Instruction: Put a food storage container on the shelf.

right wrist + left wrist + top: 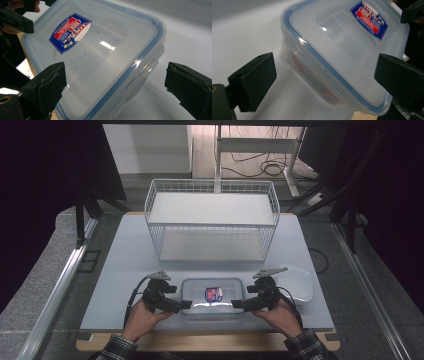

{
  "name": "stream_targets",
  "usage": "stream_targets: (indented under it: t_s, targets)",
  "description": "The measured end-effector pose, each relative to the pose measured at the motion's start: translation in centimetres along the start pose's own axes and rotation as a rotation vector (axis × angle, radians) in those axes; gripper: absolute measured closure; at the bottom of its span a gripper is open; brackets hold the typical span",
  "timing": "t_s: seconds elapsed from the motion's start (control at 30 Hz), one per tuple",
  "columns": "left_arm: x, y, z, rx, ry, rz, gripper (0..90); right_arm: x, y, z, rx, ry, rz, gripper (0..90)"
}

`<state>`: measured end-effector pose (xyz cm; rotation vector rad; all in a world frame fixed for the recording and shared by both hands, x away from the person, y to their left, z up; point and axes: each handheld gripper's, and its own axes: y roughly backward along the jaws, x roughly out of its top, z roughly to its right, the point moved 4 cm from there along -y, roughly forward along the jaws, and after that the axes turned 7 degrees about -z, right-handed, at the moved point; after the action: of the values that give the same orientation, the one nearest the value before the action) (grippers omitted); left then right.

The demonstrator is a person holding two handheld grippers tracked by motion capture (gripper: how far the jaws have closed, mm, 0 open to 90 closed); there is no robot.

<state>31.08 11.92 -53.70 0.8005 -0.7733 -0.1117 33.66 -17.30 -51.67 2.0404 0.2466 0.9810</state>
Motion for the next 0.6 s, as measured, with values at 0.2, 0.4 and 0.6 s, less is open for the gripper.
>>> stream_targets:
  t_s: [0.2, 0.4, 0.6]
  targets:
    - [-0.2, -1.2, 0.4, -0.096, 0.019, -0.038, 0.0, -0.2, -1.1, -0.1, 0.107, -0.055, -0.032, 3.9]
    - [-0.6, 0.0, 0.9, -0.07, 0.006, -0.015, 13.6, -0.5, -0.3, -0.1, 0.124, -0.08, -0.046, 13.9]
    - [-1.7, 0.9, 1.6, -0.073, -0.001, 0.012, 25.5, -1.3, 0.9, 0.0, 0.172, -0.122, -0.015, 31.0]
